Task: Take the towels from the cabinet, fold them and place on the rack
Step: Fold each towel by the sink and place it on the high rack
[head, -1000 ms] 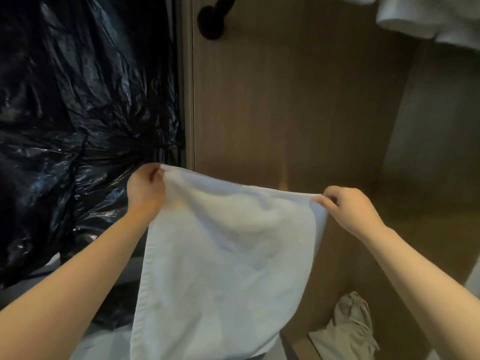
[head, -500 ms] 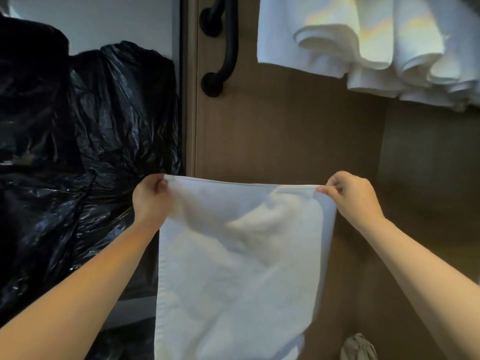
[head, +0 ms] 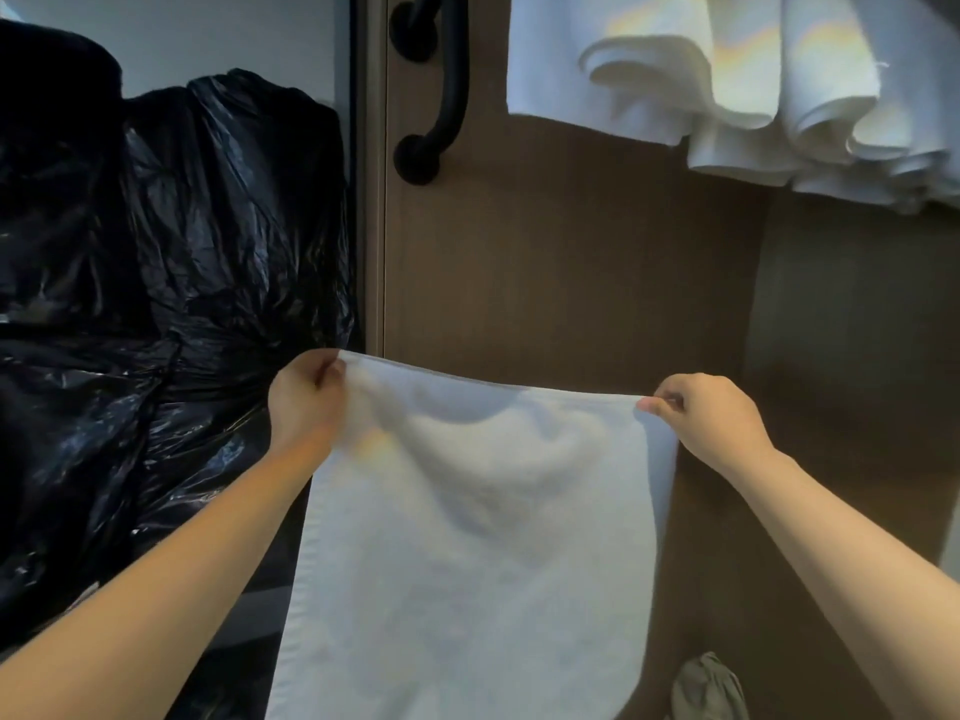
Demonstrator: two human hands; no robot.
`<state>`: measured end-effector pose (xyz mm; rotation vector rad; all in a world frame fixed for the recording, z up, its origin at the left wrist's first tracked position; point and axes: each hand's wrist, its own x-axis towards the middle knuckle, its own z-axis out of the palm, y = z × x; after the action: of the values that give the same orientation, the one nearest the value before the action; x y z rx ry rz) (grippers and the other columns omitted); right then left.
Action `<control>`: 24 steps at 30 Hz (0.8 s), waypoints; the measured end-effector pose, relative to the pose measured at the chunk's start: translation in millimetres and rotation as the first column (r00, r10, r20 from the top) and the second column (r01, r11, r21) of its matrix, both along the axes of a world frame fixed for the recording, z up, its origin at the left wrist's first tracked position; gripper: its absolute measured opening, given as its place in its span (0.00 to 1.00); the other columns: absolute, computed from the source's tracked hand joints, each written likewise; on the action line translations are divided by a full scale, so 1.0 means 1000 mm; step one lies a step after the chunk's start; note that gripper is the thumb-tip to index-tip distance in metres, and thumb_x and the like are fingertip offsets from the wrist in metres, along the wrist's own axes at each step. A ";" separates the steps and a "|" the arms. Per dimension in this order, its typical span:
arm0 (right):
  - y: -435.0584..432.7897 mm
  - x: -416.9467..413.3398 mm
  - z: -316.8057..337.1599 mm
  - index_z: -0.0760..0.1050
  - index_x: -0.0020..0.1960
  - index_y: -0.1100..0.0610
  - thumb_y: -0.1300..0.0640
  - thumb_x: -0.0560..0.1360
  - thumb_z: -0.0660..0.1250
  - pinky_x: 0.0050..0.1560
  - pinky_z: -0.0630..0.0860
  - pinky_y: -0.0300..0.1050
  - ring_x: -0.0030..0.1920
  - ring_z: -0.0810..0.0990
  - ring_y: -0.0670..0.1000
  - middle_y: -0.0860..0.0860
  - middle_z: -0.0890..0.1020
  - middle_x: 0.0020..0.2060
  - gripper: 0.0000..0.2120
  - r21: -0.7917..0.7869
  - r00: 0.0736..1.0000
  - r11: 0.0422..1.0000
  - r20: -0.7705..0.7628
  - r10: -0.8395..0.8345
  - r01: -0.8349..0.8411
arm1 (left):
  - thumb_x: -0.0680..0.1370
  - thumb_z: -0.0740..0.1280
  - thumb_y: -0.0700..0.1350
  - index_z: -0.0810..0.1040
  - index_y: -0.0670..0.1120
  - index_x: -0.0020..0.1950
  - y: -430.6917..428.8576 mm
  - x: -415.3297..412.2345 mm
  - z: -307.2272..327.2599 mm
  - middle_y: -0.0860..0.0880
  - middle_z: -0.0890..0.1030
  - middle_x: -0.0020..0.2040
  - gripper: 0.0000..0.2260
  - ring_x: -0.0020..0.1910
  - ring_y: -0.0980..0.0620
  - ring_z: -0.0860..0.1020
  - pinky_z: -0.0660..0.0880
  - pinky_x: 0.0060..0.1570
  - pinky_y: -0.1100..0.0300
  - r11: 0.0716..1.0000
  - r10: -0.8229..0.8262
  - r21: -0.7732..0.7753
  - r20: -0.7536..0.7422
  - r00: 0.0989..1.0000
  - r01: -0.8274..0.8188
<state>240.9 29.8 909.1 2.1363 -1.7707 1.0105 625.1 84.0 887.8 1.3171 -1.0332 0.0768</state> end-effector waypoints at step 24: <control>0.095 0.103 -0.197 0.82 0.48 0.45 0.52 0.78 0.67 0.34 0.75 0.35 0.33 0.80 0.45 0.41 0.83 0.41 0.05 0.254 0.706 0.712 0.540 0.458 -0.655 | 0.75 0.70 0.38 0.85 0.53 0.45 0.080 -0.107 -0.177 0.60 0.84 0.41 0.09 0.42 0.59 0.81 0.76 0.43 0.67 0.827 -0.511 0.289 0.028 0.859 0.482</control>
<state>344.0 125.0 712.3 3.0853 -1.6244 1.4578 518.3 163.9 710.8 1.2542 -1.4924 -0.4131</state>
